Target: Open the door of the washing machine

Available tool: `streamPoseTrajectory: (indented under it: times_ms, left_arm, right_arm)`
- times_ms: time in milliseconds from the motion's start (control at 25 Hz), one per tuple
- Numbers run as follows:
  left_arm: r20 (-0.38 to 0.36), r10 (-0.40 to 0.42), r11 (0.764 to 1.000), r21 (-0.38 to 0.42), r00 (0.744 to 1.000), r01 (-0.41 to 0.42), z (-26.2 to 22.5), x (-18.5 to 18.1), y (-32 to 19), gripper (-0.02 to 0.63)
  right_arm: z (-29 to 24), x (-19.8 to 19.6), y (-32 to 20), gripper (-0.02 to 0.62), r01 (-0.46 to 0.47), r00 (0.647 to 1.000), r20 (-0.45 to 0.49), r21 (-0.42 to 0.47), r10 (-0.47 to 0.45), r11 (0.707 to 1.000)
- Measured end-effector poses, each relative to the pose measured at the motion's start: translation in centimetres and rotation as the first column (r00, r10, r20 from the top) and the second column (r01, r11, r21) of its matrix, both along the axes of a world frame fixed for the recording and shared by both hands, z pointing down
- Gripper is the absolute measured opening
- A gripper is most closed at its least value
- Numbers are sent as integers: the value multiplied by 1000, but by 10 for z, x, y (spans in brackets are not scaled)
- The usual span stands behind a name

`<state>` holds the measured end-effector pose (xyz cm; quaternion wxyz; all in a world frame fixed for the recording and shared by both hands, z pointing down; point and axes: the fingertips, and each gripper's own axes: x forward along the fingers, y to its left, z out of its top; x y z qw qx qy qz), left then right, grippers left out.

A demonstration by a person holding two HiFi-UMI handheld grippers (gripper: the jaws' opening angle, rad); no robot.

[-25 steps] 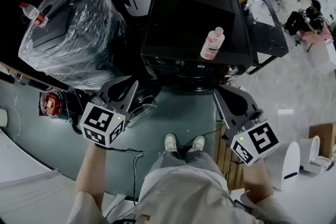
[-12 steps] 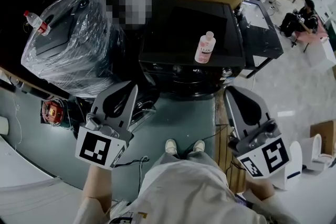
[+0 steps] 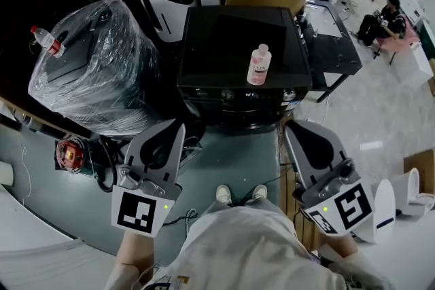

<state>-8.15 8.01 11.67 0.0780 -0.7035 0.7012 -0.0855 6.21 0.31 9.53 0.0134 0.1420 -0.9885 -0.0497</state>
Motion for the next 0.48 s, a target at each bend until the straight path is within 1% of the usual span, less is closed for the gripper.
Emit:
streamPoseTrajectory:
  times_ms: [200, 320, 480]
  left_arm:
    - [-14, -32, 999, -15, 999, 32, 0, -4, 5, 23]
    - [-14, -60, 998, -16, 998, 60, -6, -8, 1, 23]
    - [-88, -49, 999, 8, 995, 50, -13, -8, -2, 21]
  right_arm:
    - [1, -1, -4, 28, -4, 1000, -16, 0, 4, 1000]
    - [-5, -4, -8, 28, -9, 1000, -16, 16, 9, 1000]
    - [-7, -6, -12, 28, -3, 1000, -25, 28, 4, 1000]
